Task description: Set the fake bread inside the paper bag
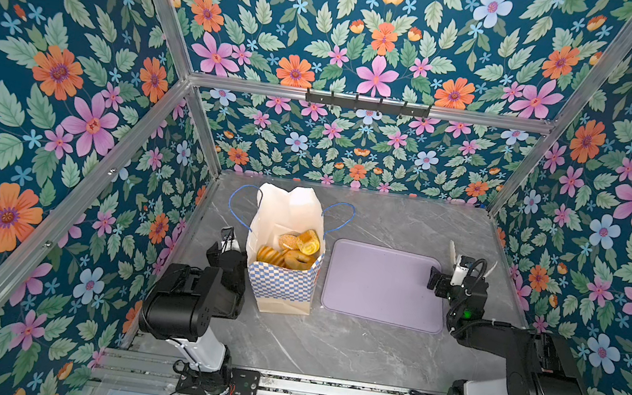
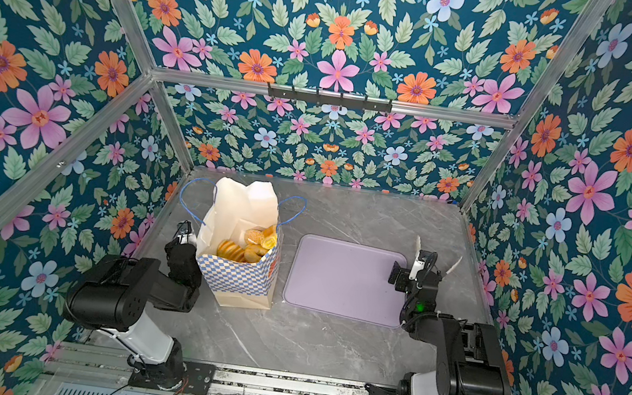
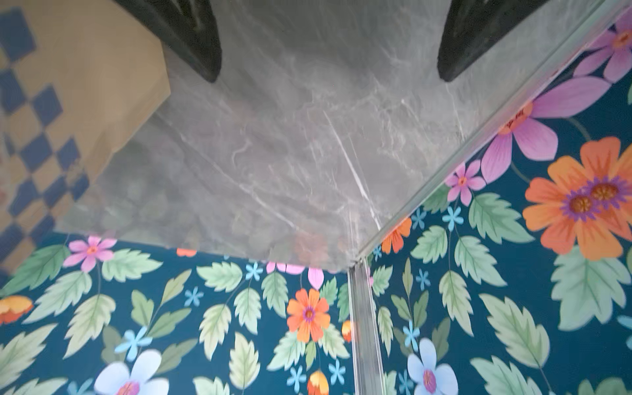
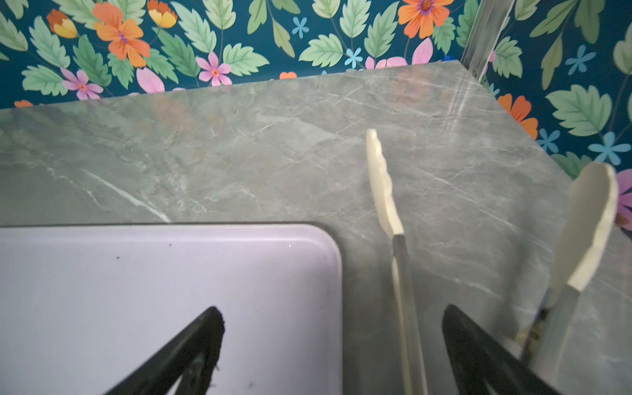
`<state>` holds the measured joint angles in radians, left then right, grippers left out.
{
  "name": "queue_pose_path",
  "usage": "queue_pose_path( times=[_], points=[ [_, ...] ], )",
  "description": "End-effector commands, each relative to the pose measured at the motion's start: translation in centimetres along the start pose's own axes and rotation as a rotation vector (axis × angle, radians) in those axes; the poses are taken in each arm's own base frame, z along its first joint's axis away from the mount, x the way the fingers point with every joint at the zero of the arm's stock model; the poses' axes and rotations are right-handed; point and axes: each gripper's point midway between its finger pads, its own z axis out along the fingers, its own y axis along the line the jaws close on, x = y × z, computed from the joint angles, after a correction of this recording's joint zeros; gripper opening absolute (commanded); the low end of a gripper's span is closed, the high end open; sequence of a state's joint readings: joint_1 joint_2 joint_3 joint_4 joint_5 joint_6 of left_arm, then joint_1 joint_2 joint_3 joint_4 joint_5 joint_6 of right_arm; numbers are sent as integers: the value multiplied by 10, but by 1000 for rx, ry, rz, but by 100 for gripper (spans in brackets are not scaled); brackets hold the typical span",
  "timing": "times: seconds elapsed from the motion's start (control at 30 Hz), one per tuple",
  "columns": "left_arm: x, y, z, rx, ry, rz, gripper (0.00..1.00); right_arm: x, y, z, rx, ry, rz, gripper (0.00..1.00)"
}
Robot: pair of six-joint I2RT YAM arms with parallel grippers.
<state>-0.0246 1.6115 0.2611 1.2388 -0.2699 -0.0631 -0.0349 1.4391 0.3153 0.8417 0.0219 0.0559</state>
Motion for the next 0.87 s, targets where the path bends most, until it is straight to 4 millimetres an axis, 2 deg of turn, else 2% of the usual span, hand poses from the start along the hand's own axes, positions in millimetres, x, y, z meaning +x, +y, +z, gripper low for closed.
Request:
queue_pose_path(
  times=[0.0,0.07,0.17,0.83],
  points=[
    [-12,-8,0,40,-48,8,100,-5,11,-2,-41,-30,-27,99],
    [-10,-8,1,39,-37,13,100,-6,13,-3,-34,-43,-38,99],
    [-11,-8,2,36,-42,14,100,-5,3,1,-37,-14,13,99],
    [-12,-8,1,36,-48,16,100,-6,5,1,-47,-12,17,99]
  ],
)
